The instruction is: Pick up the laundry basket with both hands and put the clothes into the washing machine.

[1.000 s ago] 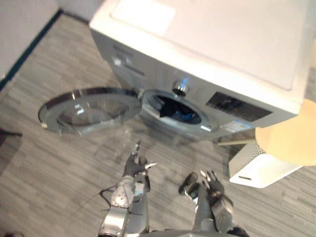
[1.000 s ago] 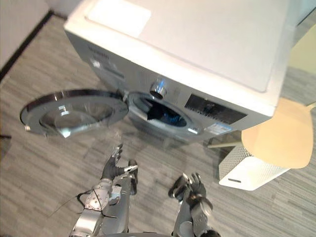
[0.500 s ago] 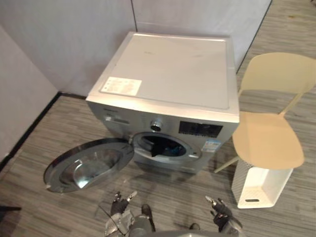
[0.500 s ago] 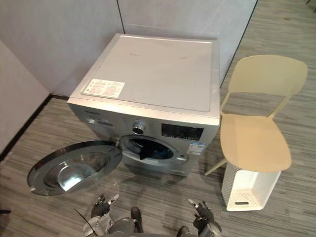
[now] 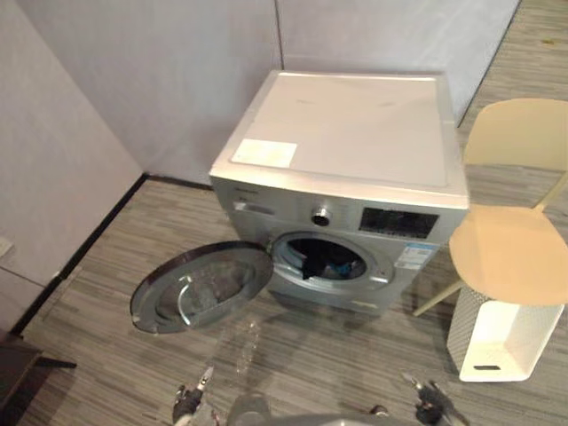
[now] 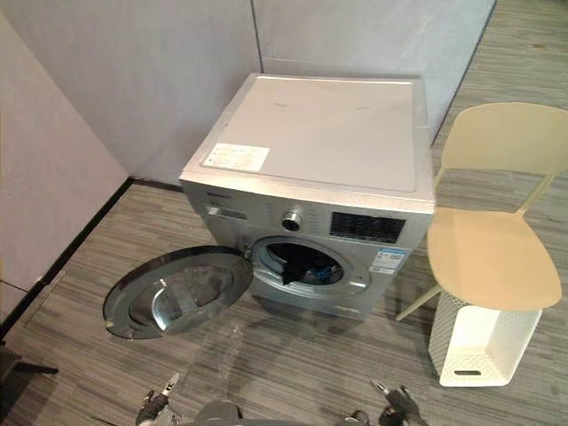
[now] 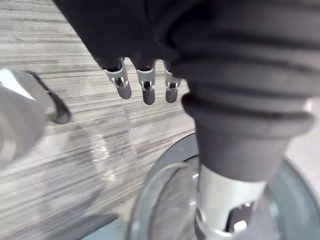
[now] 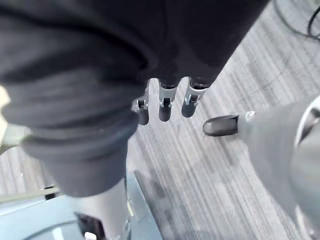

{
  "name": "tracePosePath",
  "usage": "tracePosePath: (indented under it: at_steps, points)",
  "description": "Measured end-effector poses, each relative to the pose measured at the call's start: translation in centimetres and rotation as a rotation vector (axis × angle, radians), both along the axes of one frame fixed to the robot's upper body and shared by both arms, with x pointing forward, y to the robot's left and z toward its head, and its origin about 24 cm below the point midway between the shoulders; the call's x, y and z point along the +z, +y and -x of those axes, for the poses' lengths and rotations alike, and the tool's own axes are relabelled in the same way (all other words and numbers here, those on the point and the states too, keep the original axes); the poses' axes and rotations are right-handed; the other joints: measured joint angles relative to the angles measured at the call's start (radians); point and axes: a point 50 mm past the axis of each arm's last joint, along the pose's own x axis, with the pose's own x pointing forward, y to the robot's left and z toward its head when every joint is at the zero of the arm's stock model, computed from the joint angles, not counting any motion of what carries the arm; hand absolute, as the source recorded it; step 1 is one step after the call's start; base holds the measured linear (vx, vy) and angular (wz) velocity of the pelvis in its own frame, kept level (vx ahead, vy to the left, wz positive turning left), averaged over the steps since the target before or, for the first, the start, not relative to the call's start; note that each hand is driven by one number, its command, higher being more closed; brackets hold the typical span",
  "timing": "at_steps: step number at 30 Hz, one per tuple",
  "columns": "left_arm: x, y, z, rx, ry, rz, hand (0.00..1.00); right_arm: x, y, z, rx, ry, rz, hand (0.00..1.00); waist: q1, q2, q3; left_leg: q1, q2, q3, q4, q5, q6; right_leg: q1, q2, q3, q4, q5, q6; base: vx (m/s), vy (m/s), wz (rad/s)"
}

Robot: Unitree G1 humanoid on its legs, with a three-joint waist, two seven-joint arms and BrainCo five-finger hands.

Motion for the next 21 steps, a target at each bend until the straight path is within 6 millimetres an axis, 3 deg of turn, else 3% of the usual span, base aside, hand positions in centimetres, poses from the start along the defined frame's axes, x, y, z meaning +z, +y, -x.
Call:
tracePosePath:
  at_steps: [2, 3, 4, 6, 8, 10, 13, 15, 17, 18, 21]
  points:
    - [2.1, 2.0, -1.9, 0.036, -0.1, -0.08, 0.0, -0.4, 0.5, 1.0, -0.028, 0.035, -0.025, 0.0, -0.022, 0.006, 0.005, 0.004, -0.024, 0.001, -0.07, -0.04, -0.028, 0.013, -0.02, -0.041, -0.023, 0.037, 0.036, -0.07, 0.31, 0.77]
    - [2.8, 2.8, -2.3, 0.054, -0.125, -0.11, 0.0, -0.6, 0.9, 1.4, -0.041, 0.045, -0.039, 0.0, -0.017, 0.008, 0.005, 0.006, -0.035, 0.008, -0.075, -0.033, -0.019, 0.021, -0.023, -0.047, -0.042, 0.049, 0.029, -0.07, 0.299, 0.29]
    - [4.5, 5.4, -1.9, 0.129, -0.162, -0.202, 0.0, -0.8, 1.7, 1.6, -0.041, 0.049, -0.066, 0.0, -0.016, -0.004, -0.007, 0.028, -0.058, 0.028, -0.09, -0.032, -0.016, 0.039, -0.034, -0.028, -0.079, 0.078, 0.026, -0.02, 0.181, -0.17]
    - [6.2, 8.1, -1.4, 0.193, -0.179, -0.304, 0.0, -0.9, 2.2, 1.5, -0.023, 0.044, -0.074, 0.0, -0.017, 0.0, -0.017, 0.057, -0.074, 0.052, -0.11, -0.035, -0.012, 0.058, -0.046, -0.002, -0.096, 0.099, 0.038, -0.03, 0.098, -0.31]
    - [7.7, 10.3, -1.5, 0.191, -0.171, -0.406, 0.0, -0.7, 2.4, 0.9, 0.017, 0.022, -0.07, 0.0, -0.019, 0.01, -0.042, 0.065, -0.078, 0.065, -0.13, -0.034, -0.013, 0.045, -0.045, 0.007, -0.111, 0.108, 0.038, -0.02, 0.023, -0.25]
    - [9.1, 11.6, -3.0, 0.157, -0.19, -0.481, 0.0, -0.3, 2.3, -0.1, 0.094, -0.011, -0.054, 0.0, -0.018, 0.034, -0.042, 0.064, -0.078, 0.07, -0.142, -0.027, -0.02, 0.026, -0.037, 0.016, -0.124, 0.12, 0.037, 0.03, -0.007, -0.2]
    - [12.2, 14.2, -6.4, 0.072, -0.195, -0.647, 0.0, 0.4, 2.5, -2.3, 0.252, -0.066, -0.025, 0.0, -0.02, 0.045, -0.036, 0.03, -0.066, 0.091, -0.159, 0.002, -0.026, -0.04, -0.022, 0.058, -0.121, 0.143, 0.039, 0.02, -0.025, -0.33]
    - [15.6, 16.6, -10.3, 0.026, -0.232, -0.748, 0.0, 1.3, 3.1, -4.9, 0.346, -0.142, -0.019, 0.0, -0.021, 0.026, 0.006, -0.003, -0.053, 0.109, -0.16, 0.016, -0.031, -0.099, -0.015, 0.084, -0.101, 0.151, 0.036, -0.06, -0.033, -0.3]
    - [19.8, 18.4, -14.1, -0.017, -0.263, -0.837, 0.0, 2.4, 3.9, -7.6, 0.417, -0.227, -0.006, 0.0, -0.023, -0.012, 0.075, -0.044, -0.046, 0.114, -0.153, 0.031, -0.03, -0.163, -0.016, 0.104, -0.062, 0.15, 0.035, -0.14, -0.033, -0.19]
    - [23.9, 19.2, -17.2, -0.058, -0.291, -0.911, 0.0, 3.5, 4.6, -9.7, 0.445, -0.305, -0.004, 0.0, -0.025, -0.056, 0.137, -0.09, -0.041, 0.116, -0.142, 0.044, -0.029, -0.221, -0.017, 0.118, -0.033, 0.153, 0.031, -0.17, -0.024, -0.08]
    - [30.2, 18.6, -21.5, -0.108, -0.377, -0.956, 0.0, 5.1, 5.7, -12.0, 0.466, -0.415, -0.012, 0.0, -0.039, -0.149, 0.224, -0.21, -0.026, 0.112, -0.088, 0.054, -0.025, -0.31, -0.014, 0.113, -0.024, 0.171, 0.007, -0.14, -0.025, 0.05]
